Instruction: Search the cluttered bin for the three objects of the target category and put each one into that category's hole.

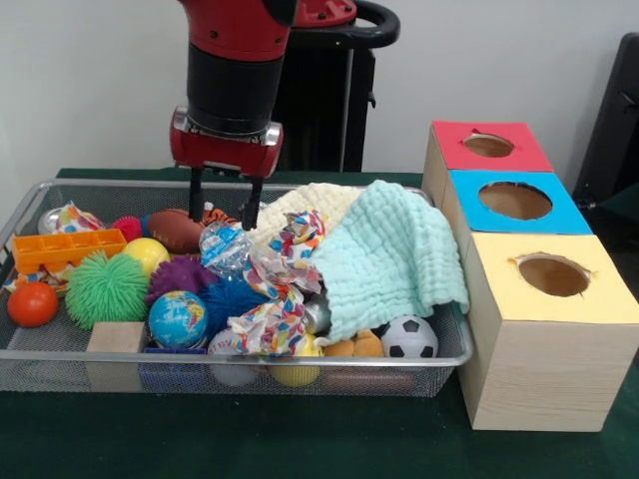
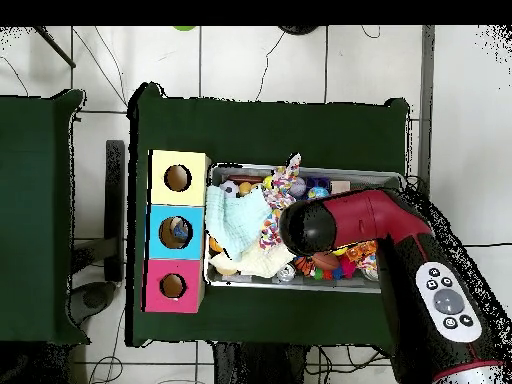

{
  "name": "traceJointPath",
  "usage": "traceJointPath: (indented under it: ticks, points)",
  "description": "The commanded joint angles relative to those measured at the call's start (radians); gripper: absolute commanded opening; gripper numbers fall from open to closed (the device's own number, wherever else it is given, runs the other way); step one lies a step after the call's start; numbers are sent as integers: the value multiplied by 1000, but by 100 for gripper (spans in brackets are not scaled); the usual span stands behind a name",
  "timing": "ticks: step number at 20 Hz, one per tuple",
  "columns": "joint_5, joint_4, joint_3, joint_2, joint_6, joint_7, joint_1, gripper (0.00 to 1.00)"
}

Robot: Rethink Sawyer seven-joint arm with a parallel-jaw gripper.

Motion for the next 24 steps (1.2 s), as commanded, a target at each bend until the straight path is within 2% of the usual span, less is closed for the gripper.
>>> traceJointPath:
  ticks: [1, 17, 24]
  points:
    - [31, 59, 4, 30, -6, -118, -61, 100]
    - [-4, 78, 8, 124, -92, -91, -104, 100]
    - [27, 85, 24, 126, -84, -78, -102, 100]
